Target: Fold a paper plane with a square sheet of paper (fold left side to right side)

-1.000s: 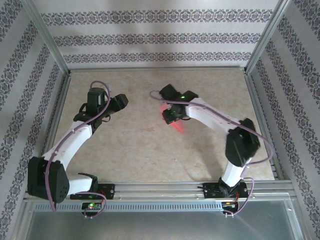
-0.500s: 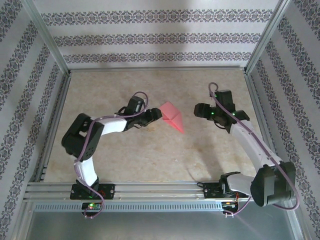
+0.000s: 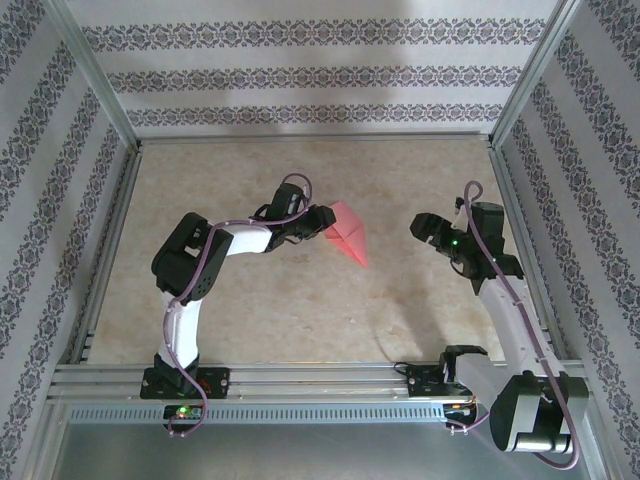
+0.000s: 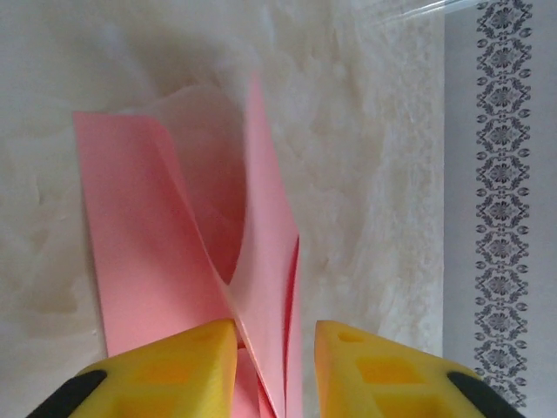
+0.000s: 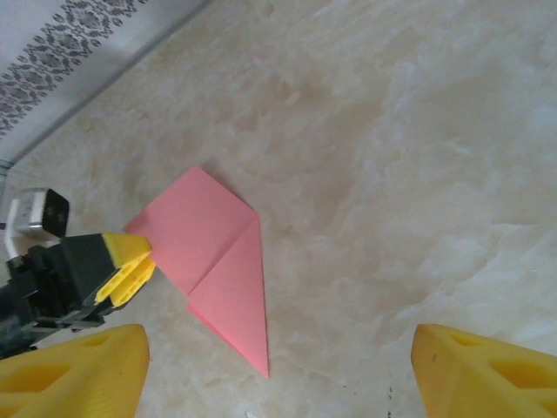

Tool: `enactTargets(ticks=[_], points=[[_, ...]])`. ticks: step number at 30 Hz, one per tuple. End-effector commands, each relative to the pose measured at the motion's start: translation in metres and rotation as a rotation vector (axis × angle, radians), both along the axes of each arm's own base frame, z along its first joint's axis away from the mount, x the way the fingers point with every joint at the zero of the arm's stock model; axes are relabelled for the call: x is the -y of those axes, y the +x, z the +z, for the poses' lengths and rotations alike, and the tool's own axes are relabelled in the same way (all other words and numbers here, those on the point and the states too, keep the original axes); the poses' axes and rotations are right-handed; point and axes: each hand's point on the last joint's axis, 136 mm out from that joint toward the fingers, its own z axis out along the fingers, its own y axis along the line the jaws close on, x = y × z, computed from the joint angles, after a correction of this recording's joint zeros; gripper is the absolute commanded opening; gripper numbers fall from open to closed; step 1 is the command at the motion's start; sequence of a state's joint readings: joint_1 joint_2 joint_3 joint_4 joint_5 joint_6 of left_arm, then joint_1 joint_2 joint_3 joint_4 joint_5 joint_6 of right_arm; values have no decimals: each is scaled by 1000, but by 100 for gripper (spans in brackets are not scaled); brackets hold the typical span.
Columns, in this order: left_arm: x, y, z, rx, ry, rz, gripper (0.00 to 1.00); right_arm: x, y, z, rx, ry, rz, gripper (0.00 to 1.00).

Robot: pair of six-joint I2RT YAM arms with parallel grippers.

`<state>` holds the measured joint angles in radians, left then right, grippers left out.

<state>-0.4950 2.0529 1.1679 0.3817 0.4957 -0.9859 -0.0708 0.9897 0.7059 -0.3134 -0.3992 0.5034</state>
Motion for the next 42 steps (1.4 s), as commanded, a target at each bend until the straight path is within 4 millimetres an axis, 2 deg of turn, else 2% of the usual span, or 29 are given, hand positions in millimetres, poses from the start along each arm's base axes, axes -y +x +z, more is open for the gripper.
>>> enactTargets(ticks=[1, 6, 11, 14, 17, 21, 27, 31, 37, 42], points=[[-11, 11, -3, 10, 13, 7, 17, -9, 2, 9, 41, 72, 41, 79], [-20, 6, 6, 46, 22, -30, 0, -21, 11, 15, 74, 157, 103, 77], [-23, -7, 19, 98, -40, -96, 0, -40, 18, 14, 53, 250, 217, 70], [-25, -20, 29, 120, -72, -160, 0, -56, 20, 9, 27, 304, 322, 70], [-26, -37, 38, 140, -111, -244, 0, -81, 17, -4, -15, 335, 452, 72], [-29, -59, 46, 159, -141, -339, 0, -113, 17, -37, -98, 355, 577, 74], [-29, -79, 41, 154, -180, -410, 0, -143, 27, -67, -114, 390, 669, 77], [-29, -81, 42, 173, -234, -403, 0, -162, 31, -81, -136, 420, 738, 76], [-29, -83, 37, 171, -250, -393, 0, -178, 36, -101, -169, 415, 773, 75], [-28, -84, 35, 160, -263, -398, 0, -192, 37, -108, -190, 442, 822, 75]])
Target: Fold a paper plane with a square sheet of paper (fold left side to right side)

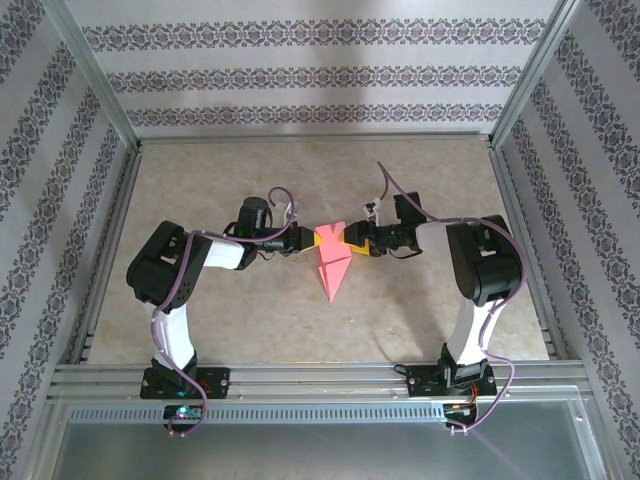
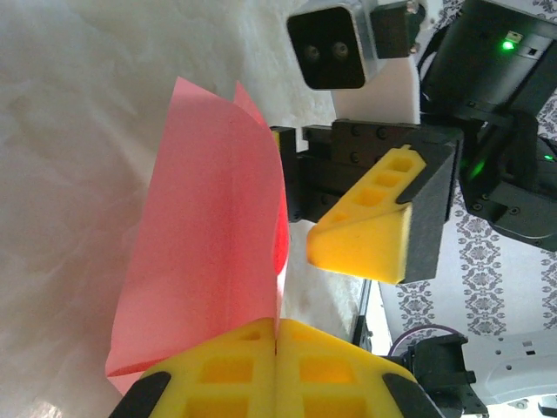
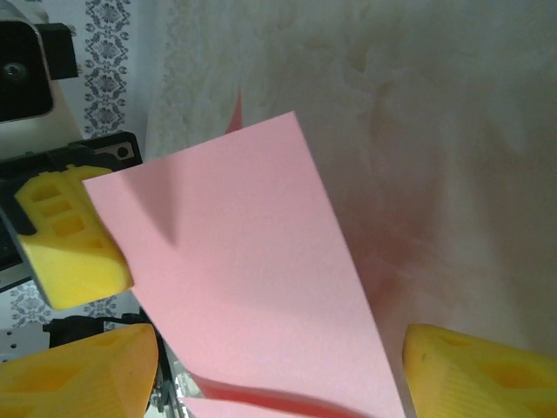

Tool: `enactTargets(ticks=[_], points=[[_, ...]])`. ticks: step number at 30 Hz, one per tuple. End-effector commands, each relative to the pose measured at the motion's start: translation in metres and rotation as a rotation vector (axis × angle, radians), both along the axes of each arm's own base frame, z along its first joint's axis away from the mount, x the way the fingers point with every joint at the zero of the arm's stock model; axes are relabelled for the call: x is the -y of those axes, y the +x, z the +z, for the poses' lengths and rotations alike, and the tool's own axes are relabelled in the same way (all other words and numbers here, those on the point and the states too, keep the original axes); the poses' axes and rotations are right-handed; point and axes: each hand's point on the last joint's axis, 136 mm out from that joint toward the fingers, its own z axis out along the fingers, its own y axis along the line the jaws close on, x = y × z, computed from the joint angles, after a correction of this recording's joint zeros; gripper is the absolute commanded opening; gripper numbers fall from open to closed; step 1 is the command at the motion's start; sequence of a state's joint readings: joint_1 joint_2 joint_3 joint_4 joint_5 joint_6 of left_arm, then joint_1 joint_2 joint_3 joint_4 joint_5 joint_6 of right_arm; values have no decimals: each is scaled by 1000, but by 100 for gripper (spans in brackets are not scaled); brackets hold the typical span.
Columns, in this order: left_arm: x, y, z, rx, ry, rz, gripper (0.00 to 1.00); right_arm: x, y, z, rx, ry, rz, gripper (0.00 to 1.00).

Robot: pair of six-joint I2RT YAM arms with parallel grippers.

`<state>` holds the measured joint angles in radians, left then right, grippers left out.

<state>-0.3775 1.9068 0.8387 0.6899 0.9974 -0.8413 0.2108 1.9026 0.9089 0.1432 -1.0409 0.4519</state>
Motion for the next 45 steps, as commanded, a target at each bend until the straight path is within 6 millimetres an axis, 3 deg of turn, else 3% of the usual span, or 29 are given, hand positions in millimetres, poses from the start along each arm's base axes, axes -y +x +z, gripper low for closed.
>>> enactTargets(ticks=[1, 7, 14, 20, 26, 27, 29, 31, 34, 36, 39, 45], points=[[1, -1, 4, 26, -41, -23, 0, -13, 3, 6, 53, 45, 64, 75], [-2, -2, -7, 8, 7, -19, 0, -18, 5, 20, 77, 72, 83, 67], [-3, -5, -12, -1, 46, -41, 0, -10, 11, 34, 95, 75, 66, 58], [-2, -4, -11, 3, 35, -45, 0, -10, 17, 31, 93, 59, 60, 51], [-3, -6, -14, 0, 42, -43, 0, -8, 20, 23, 86, 31, 46, 35], [-4, -5, -14, 2, 48, -38, 3, -8, 21, 22, 85, 22, 39, 29], [-9, -4, -16, 8, 87, -16, 21, -5, 23, 20, 70, 16, 19, 16], [-20, -3, -8, 49, 147, 15, 33, -1, 25, 21, 57, 8, -4, 4], [-41, -5, 5, 123, 304, 53, 47, 4, 28, 18, 23, -30, -63, 0], [-53, -8, 16, 181, 422, 66, 50, 7, 30, 16, -17, -56, -115, 0], [-55, -18, 32, 300, 599, 49, 51, 12, 32, 12, -90, -83, -193, 0], [-15, -56, 28, 432, 849, -103, 52, 20, 33, 6, -247, -134, -306, 0]])
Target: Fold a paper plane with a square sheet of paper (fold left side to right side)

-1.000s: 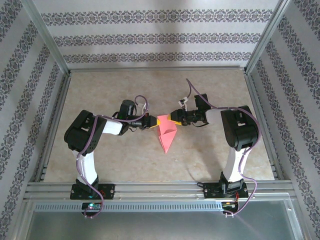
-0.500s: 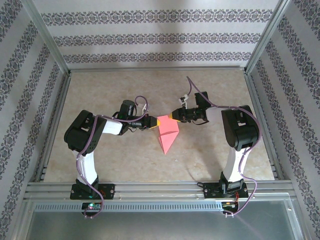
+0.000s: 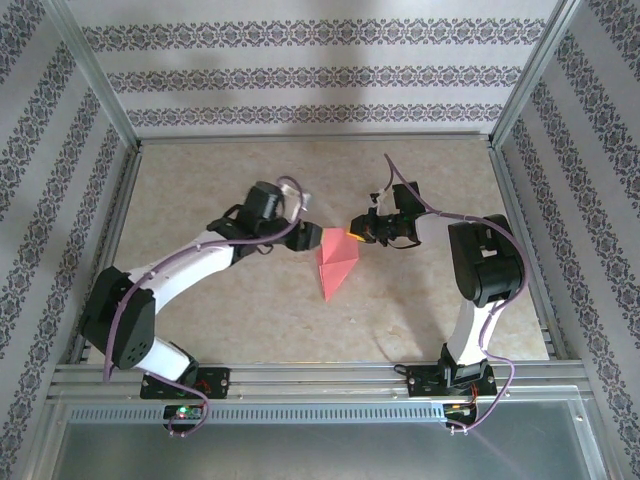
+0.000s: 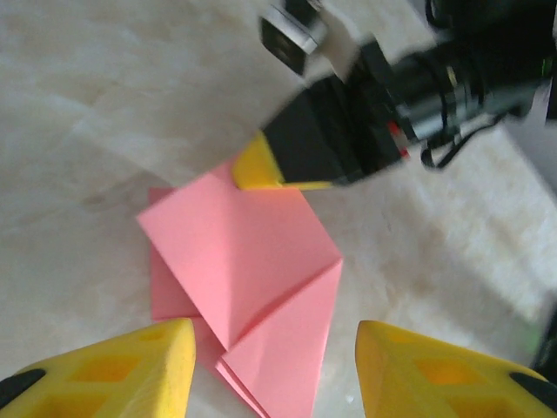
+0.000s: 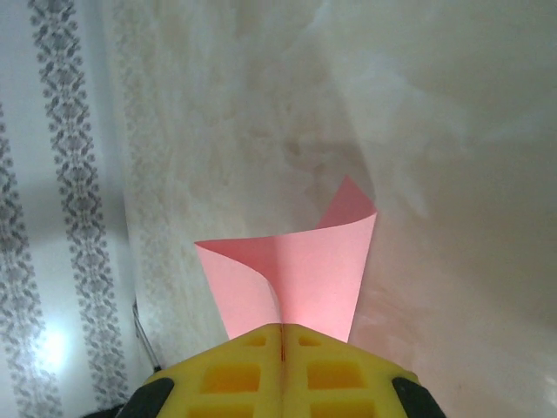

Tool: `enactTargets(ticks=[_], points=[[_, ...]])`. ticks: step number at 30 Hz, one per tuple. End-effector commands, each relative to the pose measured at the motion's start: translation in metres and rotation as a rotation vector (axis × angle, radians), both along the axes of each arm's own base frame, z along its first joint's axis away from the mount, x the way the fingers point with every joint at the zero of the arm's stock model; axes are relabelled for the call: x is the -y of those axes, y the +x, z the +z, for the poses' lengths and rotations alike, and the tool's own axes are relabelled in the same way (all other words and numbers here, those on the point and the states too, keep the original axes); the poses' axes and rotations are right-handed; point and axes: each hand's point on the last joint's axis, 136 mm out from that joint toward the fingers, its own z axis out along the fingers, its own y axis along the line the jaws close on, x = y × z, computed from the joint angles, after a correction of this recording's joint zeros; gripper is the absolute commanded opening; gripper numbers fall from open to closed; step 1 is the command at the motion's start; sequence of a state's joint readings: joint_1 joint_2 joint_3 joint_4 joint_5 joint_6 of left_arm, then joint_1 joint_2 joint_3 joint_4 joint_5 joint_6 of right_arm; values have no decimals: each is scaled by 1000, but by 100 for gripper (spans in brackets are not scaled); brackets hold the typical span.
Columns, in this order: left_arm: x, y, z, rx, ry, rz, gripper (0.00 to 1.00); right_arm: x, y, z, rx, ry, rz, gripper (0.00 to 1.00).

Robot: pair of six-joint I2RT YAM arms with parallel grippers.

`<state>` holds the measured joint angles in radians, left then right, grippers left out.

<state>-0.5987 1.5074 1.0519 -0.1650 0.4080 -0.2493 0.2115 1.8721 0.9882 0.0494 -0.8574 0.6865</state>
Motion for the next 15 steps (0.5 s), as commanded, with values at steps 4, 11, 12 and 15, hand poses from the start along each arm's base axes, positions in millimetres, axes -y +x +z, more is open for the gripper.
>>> enactTargets(ticks=[4, 11, 12, 15], points=[[20, -45, -51, 26, 389, -102, 55, 7, 1, 4, -123, -67, -104, 0], [56, -61, -75, 64, 556, -144, 59, 6, 1, 2, -160, -90, -134, 0], [58, -62, -80, 63, 575, -146, 59, 5, 1, 1, -161, -91, -134, 0], [62, -62, -96, 62, 642, -132, 59, 4, 0, 1, -163, -94, -128, 0]])
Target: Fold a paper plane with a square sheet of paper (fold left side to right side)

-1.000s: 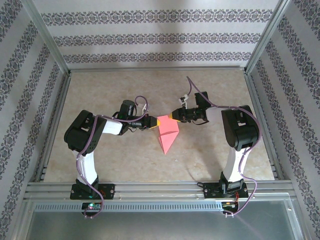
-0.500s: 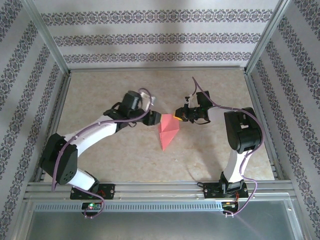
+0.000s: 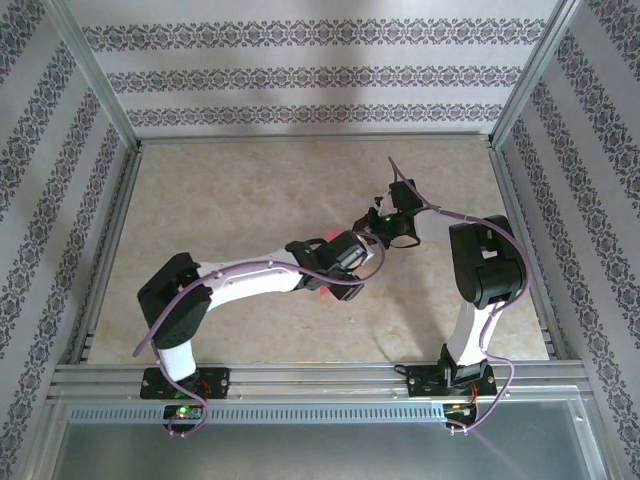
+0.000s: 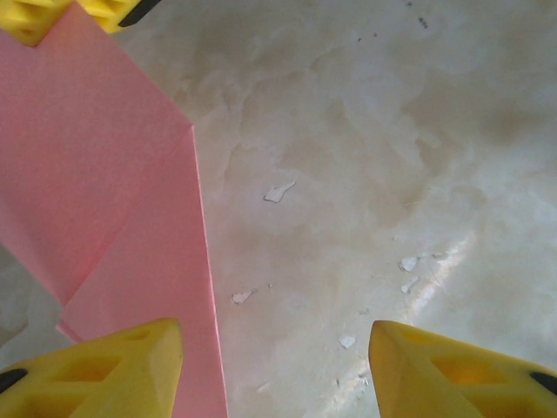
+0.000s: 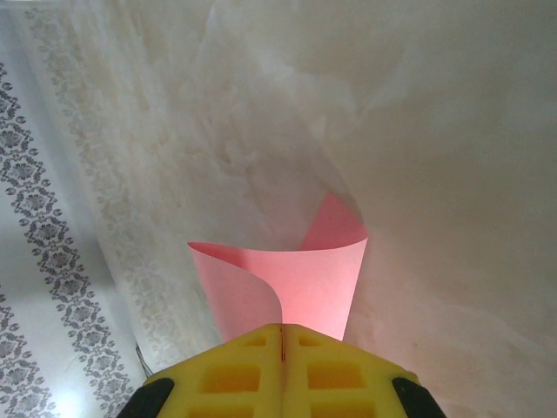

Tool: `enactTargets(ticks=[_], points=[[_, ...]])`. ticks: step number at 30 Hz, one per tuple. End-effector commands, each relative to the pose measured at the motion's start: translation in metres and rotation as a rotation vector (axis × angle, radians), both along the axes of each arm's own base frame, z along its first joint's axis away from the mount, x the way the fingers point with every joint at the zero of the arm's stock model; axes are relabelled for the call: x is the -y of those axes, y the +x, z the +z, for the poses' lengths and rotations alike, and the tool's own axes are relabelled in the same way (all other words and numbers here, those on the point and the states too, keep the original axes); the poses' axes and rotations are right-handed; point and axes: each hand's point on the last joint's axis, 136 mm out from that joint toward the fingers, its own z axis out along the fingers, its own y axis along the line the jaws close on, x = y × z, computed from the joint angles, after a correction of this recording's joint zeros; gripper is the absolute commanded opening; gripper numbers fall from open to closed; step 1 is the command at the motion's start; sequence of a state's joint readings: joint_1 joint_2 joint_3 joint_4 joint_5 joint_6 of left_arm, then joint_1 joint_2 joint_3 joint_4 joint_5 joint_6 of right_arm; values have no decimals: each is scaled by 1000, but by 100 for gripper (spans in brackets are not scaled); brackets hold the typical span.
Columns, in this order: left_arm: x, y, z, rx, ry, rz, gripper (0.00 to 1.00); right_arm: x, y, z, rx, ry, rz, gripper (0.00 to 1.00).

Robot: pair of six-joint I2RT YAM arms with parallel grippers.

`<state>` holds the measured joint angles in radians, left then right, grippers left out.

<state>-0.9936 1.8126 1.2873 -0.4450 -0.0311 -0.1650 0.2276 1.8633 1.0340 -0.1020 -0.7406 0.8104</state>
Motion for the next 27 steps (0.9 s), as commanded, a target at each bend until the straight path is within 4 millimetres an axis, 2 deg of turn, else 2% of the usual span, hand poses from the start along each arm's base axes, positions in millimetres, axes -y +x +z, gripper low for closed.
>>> enactTargets(ticks=[1, 10, 16, 21, 27], points=[[-14, 4, -15, 42, 143, 46, 59, -5, 1, 11, 9, -9, -2, 0], [-25, 13, -32, 77, 233, 97, 52, -9, -3, 3, -4, -28, 13, 0], [-25, 12, -42, 66, 245, 97, 35, -10, -3, -1, -9, -41, 14, 0], [-20, 10, -48, 49, 225, 94, 25, -9, -3, -5, -15, -61, 13, 0], [-21, 10, -56, 41, 215, 114, 17, -6, -7, -10, -23, -84, 21, 0]])
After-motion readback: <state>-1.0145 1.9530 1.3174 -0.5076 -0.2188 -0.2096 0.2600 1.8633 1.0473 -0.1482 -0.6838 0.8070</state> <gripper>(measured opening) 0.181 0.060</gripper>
